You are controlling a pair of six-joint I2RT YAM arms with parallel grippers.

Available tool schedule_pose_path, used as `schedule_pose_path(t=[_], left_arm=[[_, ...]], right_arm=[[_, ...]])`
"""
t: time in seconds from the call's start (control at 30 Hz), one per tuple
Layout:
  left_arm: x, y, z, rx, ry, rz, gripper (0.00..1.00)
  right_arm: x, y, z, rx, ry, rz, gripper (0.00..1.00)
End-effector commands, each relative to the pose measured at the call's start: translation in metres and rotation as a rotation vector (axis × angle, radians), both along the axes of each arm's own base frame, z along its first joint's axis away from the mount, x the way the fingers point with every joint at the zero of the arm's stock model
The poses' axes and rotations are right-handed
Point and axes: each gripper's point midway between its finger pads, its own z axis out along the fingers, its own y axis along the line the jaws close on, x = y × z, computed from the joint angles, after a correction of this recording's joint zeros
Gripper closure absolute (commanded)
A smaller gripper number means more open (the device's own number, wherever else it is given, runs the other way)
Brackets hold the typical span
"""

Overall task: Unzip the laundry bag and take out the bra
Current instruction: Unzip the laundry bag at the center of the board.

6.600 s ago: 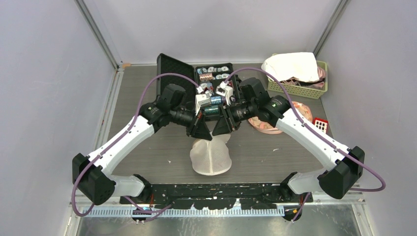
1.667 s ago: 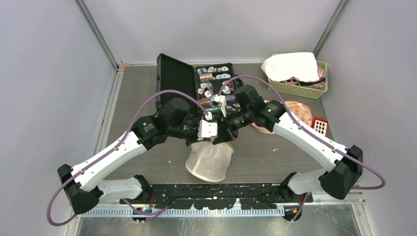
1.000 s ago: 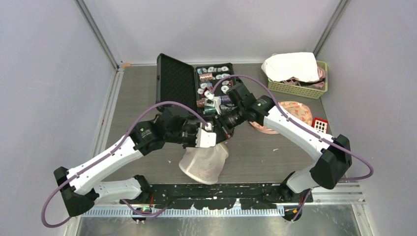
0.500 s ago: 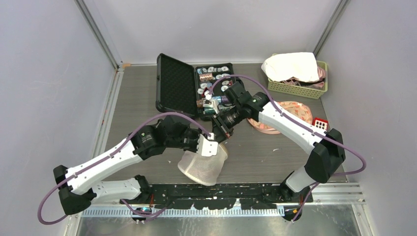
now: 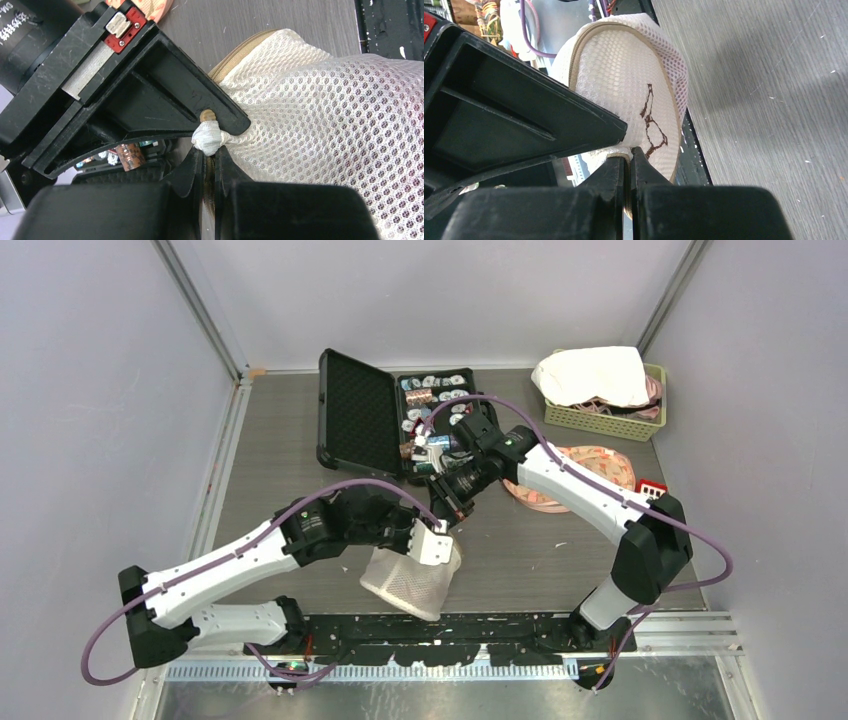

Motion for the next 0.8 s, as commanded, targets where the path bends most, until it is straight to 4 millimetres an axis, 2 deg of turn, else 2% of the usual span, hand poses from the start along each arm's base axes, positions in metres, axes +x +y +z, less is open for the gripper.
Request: schedule_pose_path(t=[0.0,0.1,0.27,0.43,0.6,0.77], left_arm=[[-0.044,-0.079,0.112,-0.469,-0.086,-0.300,1.00],[-0.039,-0.071,0.102,-0.445,-0.072,-0.258,1.00],[-0.028,-0.060,0.086,-0.409,-0.021,-0.187,1.00],[-0.026,-0.066,0.084,-0.398,-0.043,-0.211,1.00],[-0.026,-0.065,0.079,-0.372,-0.069,-0.235,1.00],[-0.026,-0.061,0.075,-0.366,-0.077,-0.231,1.00]], right_arm=[[0.046,0.041,0.028,0.157,-0.283,-0.004,0.99],[0.045,0.034,0.034,0.161,-0.315,0.007,0.99],[0.042,0.023,0.053,0.214,-0.344,0.022,0.82],[0.034,0.034,0.060,0.254,-0.381,0.064,0.63],[0.032,0.031,0.060,0.242,-0.402,0.109,0.59],[0.024,0.024,0.071,0.257,-0.425,0.167,0.54]])
